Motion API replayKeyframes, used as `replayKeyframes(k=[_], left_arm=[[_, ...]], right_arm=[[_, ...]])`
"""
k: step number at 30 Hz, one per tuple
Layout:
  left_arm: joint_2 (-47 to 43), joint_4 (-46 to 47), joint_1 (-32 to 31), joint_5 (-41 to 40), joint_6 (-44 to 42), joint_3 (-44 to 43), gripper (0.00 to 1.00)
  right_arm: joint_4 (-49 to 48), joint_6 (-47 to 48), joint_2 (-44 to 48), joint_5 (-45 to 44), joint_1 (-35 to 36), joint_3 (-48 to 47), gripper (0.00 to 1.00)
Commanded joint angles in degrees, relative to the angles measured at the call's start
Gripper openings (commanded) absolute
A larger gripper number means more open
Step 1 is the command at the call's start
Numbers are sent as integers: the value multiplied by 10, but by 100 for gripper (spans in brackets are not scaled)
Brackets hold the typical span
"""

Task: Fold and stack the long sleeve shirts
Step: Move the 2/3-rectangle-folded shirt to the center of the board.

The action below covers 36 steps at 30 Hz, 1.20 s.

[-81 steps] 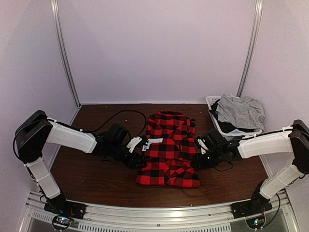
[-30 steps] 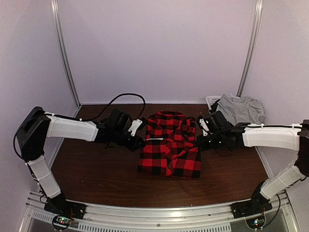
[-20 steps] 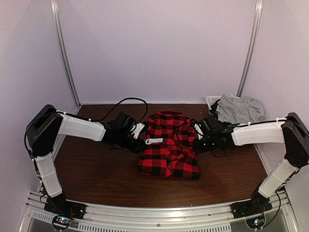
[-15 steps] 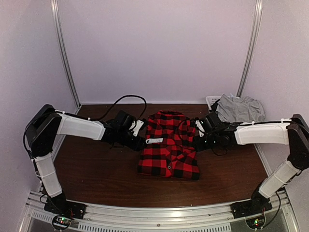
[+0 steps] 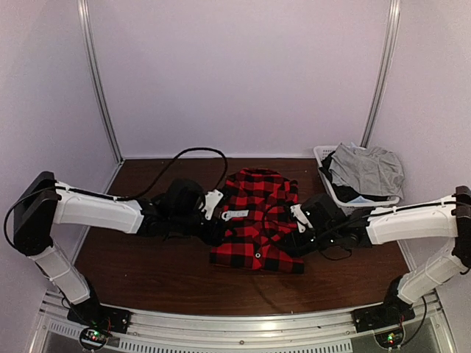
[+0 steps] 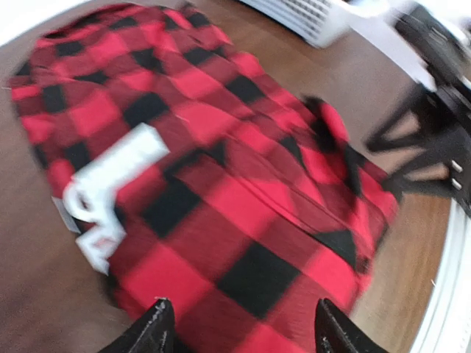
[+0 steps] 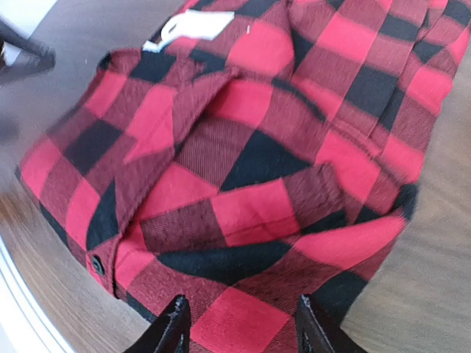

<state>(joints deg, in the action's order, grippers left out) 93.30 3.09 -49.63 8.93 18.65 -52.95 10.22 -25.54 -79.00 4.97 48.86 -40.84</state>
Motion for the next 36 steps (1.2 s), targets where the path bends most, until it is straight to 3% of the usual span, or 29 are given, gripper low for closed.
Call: replayKeyframes(k=[1, 5, 16, 28, 36], left_arm=[[13, 60, -44, 19, 37, 47, 65], [42, 95, -54, 22, 62, 81, 61], [83, 59, -90, -42, 23, 97, 54], [27, -55, -123, -80, 33, 124, 55], [-13, -139, -159, -42, 31, 127, 56]], right_arm=[[-66, -33, -28, 35, 4, 31, 49], [-92, -40, -53, 39, 4, 55, 48], [-107, -60, -78, 13, 32, 114, 47], [23, -125, -9, -47, 113, 129, 46], [93, -117, 45, -75, 145, 106, 51]])
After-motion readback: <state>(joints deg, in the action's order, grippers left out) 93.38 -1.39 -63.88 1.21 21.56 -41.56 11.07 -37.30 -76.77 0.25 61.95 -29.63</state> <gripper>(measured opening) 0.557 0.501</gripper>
